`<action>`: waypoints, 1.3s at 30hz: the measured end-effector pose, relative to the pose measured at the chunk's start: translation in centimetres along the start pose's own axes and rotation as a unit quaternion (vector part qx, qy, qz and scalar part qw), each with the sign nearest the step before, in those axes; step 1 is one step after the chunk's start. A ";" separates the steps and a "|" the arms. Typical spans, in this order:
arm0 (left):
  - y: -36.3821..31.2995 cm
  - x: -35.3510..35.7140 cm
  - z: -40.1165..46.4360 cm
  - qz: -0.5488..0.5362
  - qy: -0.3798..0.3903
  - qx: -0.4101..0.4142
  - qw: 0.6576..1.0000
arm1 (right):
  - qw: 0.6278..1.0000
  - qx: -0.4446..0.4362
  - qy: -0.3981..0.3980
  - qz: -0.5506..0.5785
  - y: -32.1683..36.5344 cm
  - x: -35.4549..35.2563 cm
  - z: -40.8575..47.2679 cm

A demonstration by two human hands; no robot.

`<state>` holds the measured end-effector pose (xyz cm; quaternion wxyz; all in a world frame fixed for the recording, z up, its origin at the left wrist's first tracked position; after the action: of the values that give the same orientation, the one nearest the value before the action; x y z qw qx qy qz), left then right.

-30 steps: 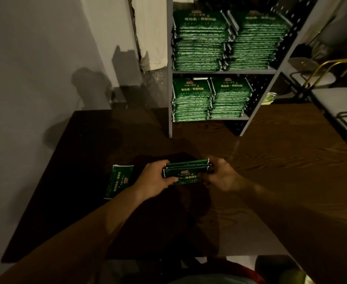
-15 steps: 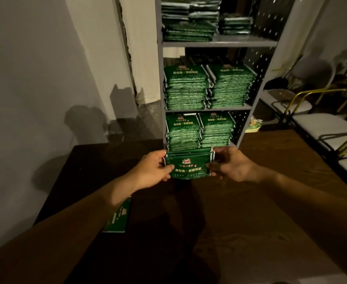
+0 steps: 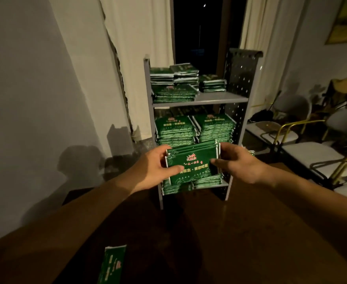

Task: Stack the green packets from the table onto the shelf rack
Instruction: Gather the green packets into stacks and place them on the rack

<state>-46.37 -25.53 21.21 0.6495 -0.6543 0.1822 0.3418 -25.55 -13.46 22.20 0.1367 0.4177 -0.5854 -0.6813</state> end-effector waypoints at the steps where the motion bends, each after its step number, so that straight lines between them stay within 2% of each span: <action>1: -0.5 -0.5 0.3 0.025 -0.011 0.003 1.000 | 1.000 -0.006 -0.005 0.000 0.6 -0.5 0.0; 9: -4.7 -3.1 3.2 0.008 -0.032 0.044 0.999 | 0.997 -0.036 -0.043 0.053 3.7 -4.3 0.5; 16: -8.6 -3.8 6.0 0.080 -0.076 0.027 0.993 | 0.987 -0.079 -0.106 0.091 5.8 -7.5 2.3; 18: -9.7 -3.9 6.5 0.094 -0.119 0.049 0.987 | 0.984 -0.083 -0.125 0.093 6.2 -8.5 3.0; 19: -10.2 -4.1 6.8 0.124 -0.158 0.072 0.977 | 0.982 -0.075 -0.137 0.102 6.2 -9.1 3.4; 21: -11.3 -4.2 7.3 0.236 -0.232 0.155 0.931 | 0.974 -0.038 -0.169 0.147 5.8 -10.0 4.6; 23: -12.3 -3.5 8.1 0.355 -0.245 0.248 0.867 | 0.960 0.019 -0.198 0.199 5.3 -10.9 5.8; 25: -12.6 -2.0 9.6 0.420 -0.223 0.291 0.830 | 0.951 0.069 -0.207 0.220 4.8 -11.7 6.8; 29: -12.9 0.0 11.6 0.422 -0.231 0.305 0.822 | 0.935 0.117 -0.198 0.269 4.0 -12.2 8.5; 36: -13.3 0.3 13.5 0.426 -0.257 0.320 0.806 | 0.901 0.112 -0.193 0.373 3.2 -12.5 8.6; 37: -13.3 0.3 14.0 0.422 -0.259 0.320 0.808 | 0.908 0.110 -0.207 0.346 2.9 -12.6 8.4; 39: -13.2 0.6 14.7 0.414 -0.262 0.314 0.813 | 0.938 0.062 -0.262 0.218 2.4 -12.8 7.5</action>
<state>-40.04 -9.87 31.56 0.6395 -0.1636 0.3563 0.6612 -23.90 -0.30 29.36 0.0970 0.0942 -0.7180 -0.6828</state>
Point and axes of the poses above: each hand's wrist, its own z-axis towards the middle knuckle, its own x-axis out of the palm, y = z × x, the point moved 3 cm from there along z, towards the middle knuckle, and after that the axes turned 1 degree about z, right-handed, at the moved point
